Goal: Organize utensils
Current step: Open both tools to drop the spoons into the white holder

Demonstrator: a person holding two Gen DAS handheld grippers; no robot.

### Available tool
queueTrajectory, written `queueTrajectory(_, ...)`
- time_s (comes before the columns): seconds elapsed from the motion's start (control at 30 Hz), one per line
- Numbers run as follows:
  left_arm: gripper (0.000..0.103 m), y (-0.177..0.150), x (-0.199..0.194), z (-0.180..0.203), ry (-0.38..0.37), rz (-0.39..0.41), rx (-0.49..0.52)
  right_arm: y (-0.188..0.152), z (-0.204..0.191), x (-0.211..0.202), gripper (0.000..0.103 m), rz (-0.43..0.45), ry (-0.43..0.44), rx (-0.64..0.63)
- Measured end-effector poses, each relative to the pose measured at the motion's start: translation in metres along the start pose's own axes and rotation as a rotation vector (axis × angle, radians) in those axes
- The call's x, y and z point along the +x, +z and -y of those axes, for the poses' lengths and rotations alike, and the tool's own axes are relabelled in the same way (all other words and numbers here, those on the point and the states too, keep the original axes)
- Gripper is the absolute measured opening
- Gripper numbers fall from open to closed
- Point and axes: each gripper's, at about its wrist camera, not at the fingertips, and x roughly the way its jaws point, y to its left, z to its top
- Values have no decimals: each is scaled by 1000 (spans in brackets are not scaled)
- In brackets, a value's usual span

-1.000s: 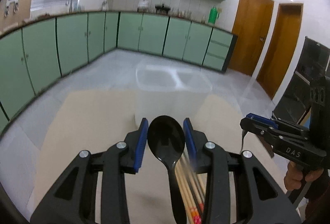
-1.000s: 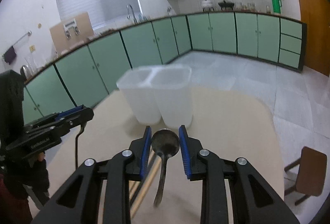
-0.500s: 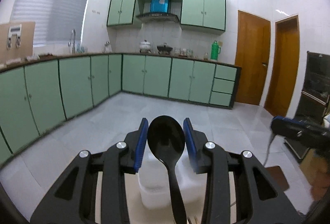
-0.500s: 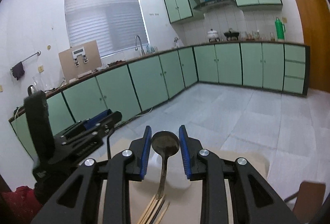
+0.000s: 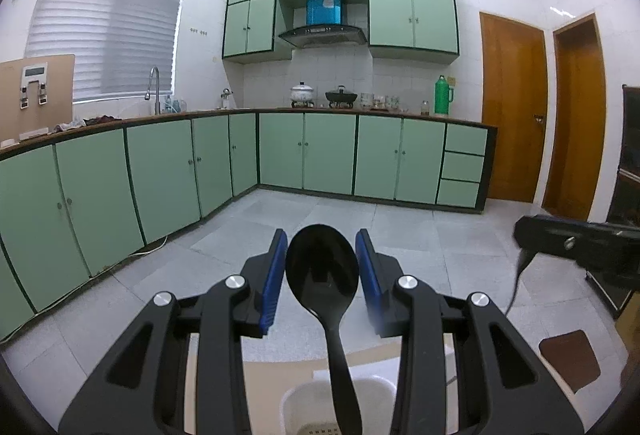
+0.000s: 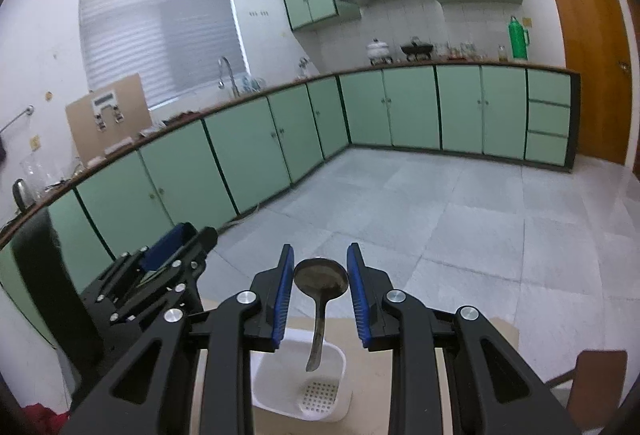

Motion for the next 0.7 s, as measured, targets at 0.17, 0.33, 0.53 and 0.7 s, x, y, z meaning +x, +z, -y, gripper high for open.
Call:
queueTrajectory(0.17,35,-20,6,-6,-19,-60,-18,-20,4,19,27,-64,6,30)
queueTrajectory(0.33,40,-30,-3,-15,-37,-81,-44,-35,3,20,28,-95,5,11)
queueTrajectory(0.53,46,-34,-37,-15,-56,-70,-37,-50,7,-5,44,-80,14,40)
queueTrajectory(0.7,56,-54,-76,-16,-69,-129,-35,-85,10,-35,62,-104,-8,63)
